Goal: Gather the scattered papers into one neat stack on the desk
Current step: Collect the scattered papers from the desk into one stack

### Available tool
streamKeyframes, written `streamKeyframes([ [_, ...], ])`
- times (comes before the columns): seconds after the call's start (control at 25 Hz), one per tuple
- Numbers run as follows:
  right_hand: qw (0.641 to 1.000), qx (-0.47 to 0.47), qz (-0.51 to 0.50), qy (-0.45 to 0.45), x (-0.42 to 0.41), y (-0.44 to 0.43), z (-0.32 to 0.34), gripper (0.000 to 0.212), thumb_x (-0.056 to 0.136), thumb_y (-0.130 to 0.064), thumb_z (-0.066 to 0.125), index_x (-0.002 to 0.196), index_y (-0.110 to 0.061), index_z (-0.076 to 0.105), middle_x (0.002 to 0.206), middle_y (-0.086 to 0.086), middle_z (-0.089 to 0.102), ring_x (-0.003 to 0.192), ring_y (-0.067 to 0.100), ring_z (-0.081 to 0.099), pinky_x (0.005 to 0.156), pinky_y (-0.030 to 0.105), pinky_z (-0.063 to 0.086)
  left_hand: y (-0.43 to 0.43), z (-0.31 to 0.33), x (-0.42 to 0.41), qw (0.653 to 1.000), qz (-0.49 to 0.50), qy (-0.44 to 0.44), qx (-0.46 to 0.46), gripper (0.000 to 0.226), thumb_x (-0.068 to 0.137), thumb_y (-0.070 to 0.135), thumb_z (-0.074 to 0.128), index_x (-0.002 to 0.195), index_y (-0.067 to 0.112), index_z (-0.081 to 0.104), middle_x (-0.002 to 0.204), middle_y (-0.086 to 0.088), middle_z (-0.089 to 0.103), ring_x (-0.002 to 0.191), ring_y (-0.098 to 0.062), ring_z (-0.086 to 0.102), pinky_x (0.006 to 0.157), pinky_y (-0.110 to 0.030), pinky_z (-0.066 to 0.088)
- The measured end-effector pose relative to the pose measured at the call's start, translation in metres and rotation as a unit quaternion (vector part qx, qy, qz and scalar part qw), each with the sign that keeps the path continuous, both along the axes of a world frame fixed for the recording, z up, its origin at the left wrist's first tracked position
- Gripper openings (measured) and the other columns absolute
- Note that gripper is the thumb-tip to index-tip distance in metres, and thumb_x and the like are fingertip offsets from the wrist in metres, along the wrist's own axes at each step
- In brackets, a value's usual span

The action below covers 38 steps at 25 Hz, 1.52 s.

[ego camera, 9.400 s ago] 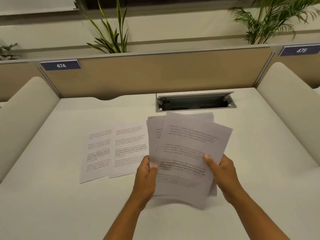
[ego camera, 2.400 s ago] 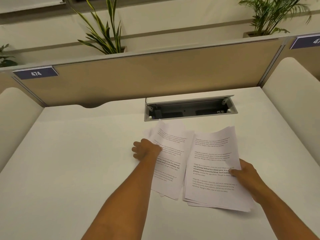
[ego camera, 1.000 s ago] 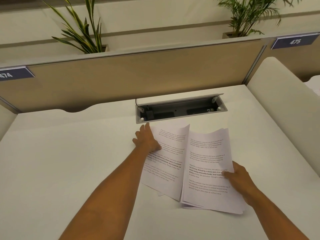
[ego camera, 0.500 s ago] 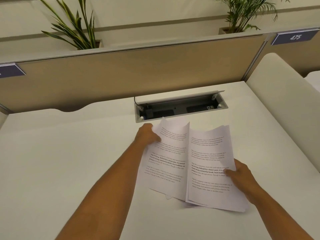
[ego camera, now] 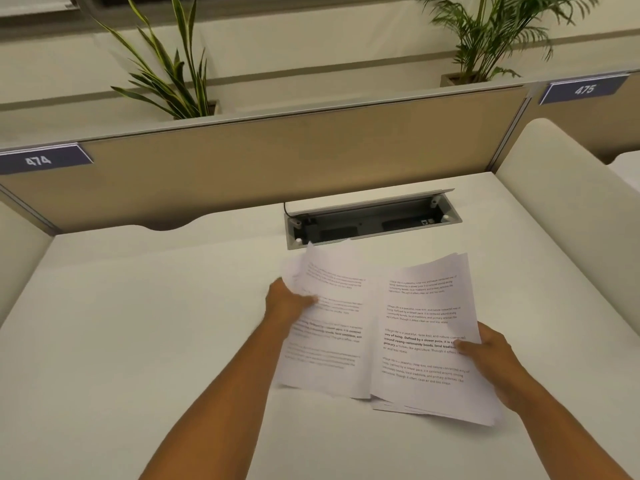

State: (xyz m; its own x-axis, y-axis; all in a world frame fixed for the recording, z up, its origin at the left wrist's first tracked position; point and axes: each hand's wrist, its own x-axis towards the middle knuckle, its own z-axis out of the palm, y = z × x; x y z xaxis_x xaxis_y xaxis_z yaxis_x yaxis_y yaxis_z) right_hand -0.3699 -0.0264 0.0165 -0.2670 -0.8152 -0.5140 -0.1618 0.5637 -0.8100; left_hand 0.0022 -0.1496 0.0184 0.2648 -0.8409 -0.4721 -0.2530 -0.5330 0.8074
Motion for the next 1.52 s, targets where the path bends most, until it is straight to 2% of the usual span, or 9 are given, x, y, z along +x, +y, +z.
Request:
streamKeyframes([
  [0.2,1.000,-0.027,-0.006,0.002,0.005,0.012,0.014,0.038,0.101,-0.003,0.060,0.114,-0.036,0.074,0.112,-0.002,0.082,0.100,0.033,0.078,0.090,0.055,0.063,0.017,0.020,0.019,0.993,-0.017,-0.059,-0.098,0.037,0.094,0.015,0.081,0.129,0.010,0.074,0.121,-0.010,0.080,0.100,-0.031,0.078,0.085,-0.043,0.067],
  [0.36,0.998,-0.057,-0.017,-0.013,0.009,0.021,0.027,0.038,0.102,-0.004,0.060,0.114,-0.037,0.073,0.115,0.000,0.082,0.100,0.034,0.079,0.091,0.059,0.063,0.015,0.084,0.063,0.971,-0.015,-0.127,-0.204,0.017,0.096,0.026,0.076,0.110,0.016,0.080,0.096,-0.001,0.082,0.085,-0.027,0.079,0.072,-0.037,0.065],
  [0.48,0.996,-0.071,-0.003,-0.054,0.021,0.029,0.038,0.037,0.103,-0.004,0.061,0.117,-0.036,0.074,0.116,0.002,0.083,0.098,0.032,0.081,0.091,0.058,0.064,0.023,0.124,0.099,0.970,-0.013,-0.031,-0.242,0.005,0.094,0.027,0.076,0.095,0.024,0.080,0.087,0.004,0.085,0.077,-0.018,0.082,0.063,-0.030,0.065],
  [0.64,0.984,-0.085,0.038,-0.152,0.050,0.035,0.054,0.036,0.103,-0.009,0.064,0.121,-0.039,0.076,0.123,0.007,0.081,0.105,0.036,0.080,0.092,0.059,0.063,0.046,0.138,0.107,0.969,-0.032,0.107,-0.220,0.017,0.099,0.024,0.075,0.112,0.014,0.081,0.105,-0.003,0.087,0.092,-0.022,0.084,0.070,-0.030,0.067],
  [0.88,0.955,-0.099,0.094,-0.262,0.095,0.042,0.086,0.033,0.097,-0.026,0.072,0.128,-0.034,0.074,0.130,0.016,0.077,0.112,0.044,0.076,0.083,0.054,0.066,0.086,0.101,0.066,0.975,-0.036,0.191,-0.107,0.023,0.104,0.022,0.070,0.123,0.013,0.077,0.112,-0.006,0.086,0.103,-0.029,0.082,0.083,-0.040,0.066],
  [1.04,0.954,-0.093,0.122,-0.257,0.111,0.047,0.094,0.036,0.096,-0.035,0.071,0.132,-0.038,0.072,0.134,0.011,0.076,0.115,0.038,0.076,0.089,0.054,0.065,0.103,0.085,0.053,0.962,-0.030,0.258,-0.081,0.027,0.104,0.020,0.069,0.130,0.016,0.073,0.120,-0.007,0.084,0.109,-0.032,0.081,0.095,-0.052,0.064],
  [1.24,0.961,-0.078,0.119,-0.236,0.121,0.050,0.096,0.045,0.104,-0.063,0.049,0.133,-0.037,0.073,0.131,0.000,0.078,0.118,0.028,0.076,0.094,0.052,0.064,0.117,0.077,0.044,0.968,-0.025,0.226,-0.110,0.029,0.102,0.017,0.072,0.131,0.016,0.071,0.117,-0.005,0.084,0.101,-0.028,0.083,0.085,-0.048,0.068],
  [1.36,0.977,-0.140,0.107,-0.124,0.135,0.045,0.097,0.026,0.105,-0.039,0.064,0.128,-0.031,0.071,0.124,-0.001,0.081,0.105,0.022,0.080,0.093,0.055,0.064,0.124,0.081,0.038,0.967,-0.015,0.214,-0.136,0.024,0.101,0.020,0.074,0.125,0.016,0.074,0.113,-0.004,0.085,0.095,-0.026,0.084,0.077,-0.043,0.069],
  [1.52,0.968,-0.222,0.091,-0.070,0.154,0.043,0.109,0.017,0.104,-0.035,0.066,0.119,-0.041,0.070,0.112,-0.013,0.082,0.098,0.011,0.080,0.073,0.029,0.068,0.139,0.101,0.026,0.954,-0.017,0.200,-0.222,0.023,0.100,0.034,0.073,0.122,0.031,0.072,0.109,0.006,0.083,0.098,-0.022,0.082,0.073,-0.039,0.069],
])
